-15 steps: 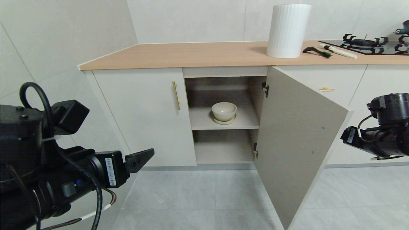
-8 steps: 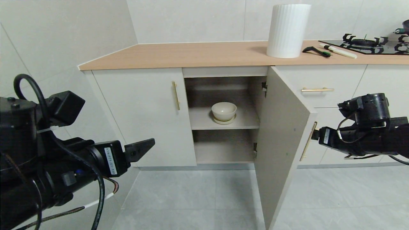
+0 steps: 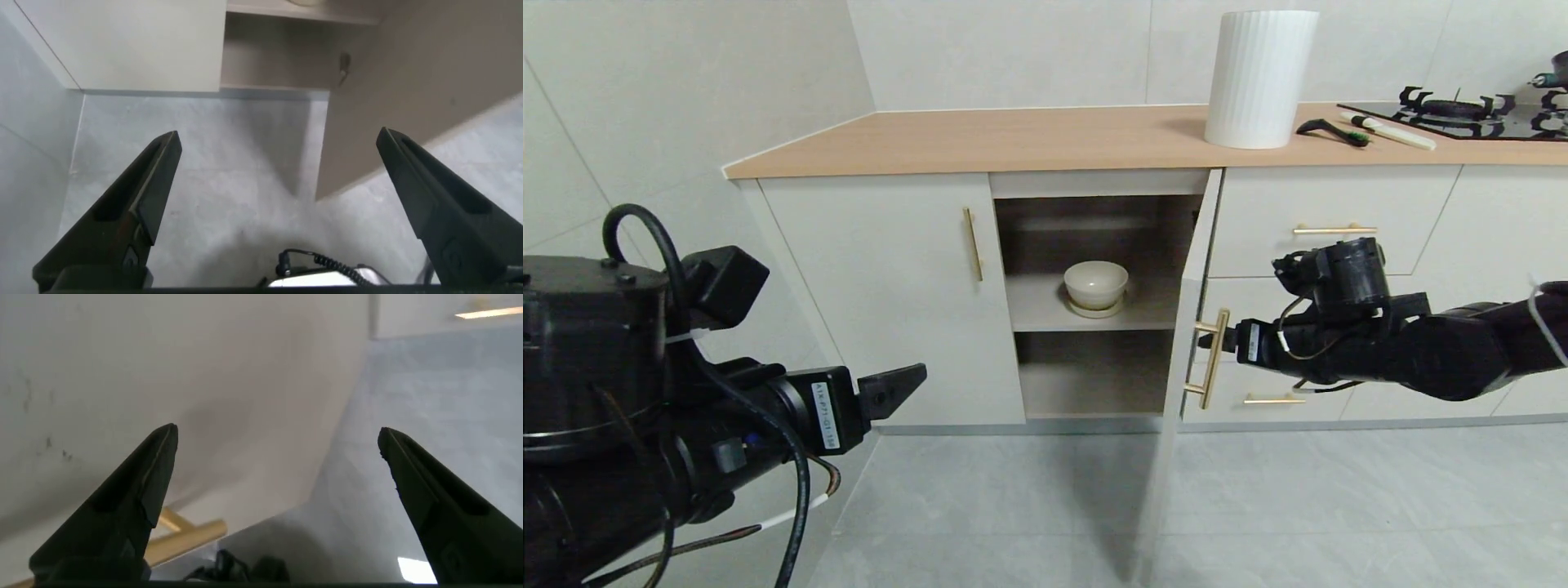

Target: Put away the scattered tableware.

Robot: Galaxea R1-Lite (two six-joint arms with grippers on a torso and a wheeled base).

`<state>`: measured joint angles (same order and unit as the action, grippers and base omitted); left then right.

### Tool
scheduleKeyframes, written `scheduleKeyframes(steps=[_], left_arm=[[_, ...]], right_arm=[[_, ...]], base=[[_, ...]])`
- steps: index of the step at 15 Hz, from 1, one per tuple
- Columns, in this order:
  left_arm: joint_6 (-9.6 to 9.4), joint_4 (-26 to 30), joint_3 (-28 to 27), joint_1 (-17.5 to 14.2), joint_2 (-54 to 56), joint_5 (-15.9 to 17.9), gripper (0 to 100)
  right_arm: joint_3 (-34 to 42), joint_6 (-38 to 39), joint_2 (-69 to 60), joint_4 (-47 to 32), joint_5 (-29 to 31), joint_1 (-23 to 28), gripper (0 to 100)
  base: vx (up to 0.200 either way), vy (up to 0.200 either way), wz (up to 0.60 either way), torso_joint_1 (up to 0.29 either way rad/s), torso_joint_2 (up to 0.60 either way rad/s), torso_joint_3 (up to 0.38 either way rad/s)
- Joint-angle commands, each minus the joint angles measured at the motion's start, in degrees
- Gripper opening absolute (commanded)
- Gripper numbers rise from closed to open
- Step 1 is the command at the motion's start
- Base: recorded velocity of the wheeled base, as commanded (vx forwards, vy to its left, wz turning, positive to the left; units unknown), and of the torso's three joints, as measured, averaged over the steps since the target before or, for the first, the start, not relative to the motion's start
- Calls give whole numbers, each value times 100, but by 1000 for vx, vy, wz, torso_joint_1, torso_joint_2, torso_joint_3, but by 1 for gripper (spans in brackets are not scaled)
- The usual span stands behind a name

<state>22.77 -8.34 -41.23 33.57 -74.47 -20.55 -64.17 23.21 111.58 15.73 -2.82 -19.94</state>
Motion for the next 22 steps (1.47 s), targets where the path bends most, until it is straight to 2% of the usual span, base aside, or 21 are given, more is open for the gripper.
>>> scheduleKeyframes(steps=[1, 3, 10, 19, 22], left_arm=[[-18, -1, 1, 0, -120, -10, 100], [-71, -1, 18, 0, -155, -19, 100], [-80, 25, 36, 0, -85, -10, 100], [-80, 25, 36, 0, -120, -10, 100], [-80, 25, 27, 0, -155, -19, 100]], right_arm=[[-34, 8, 426, 229, 36, -203, 100], [10, 52, 426, 238, 44, -212, 100], [1, 184, 400, 247, 44, -220, 100], [-25, 527, 505, 291, 36, -502, 100], [1, 579, 751, 739, 176, -669, 100]], base=[[0, 0, 0, 0, 0, 0], [0, 0, 0, 0, 0, 0], [0, 0, 0, 0, 0, 0], [200, 0, 0, 4, 3, 2], [67, 0, 0, 2, 1, 1]])
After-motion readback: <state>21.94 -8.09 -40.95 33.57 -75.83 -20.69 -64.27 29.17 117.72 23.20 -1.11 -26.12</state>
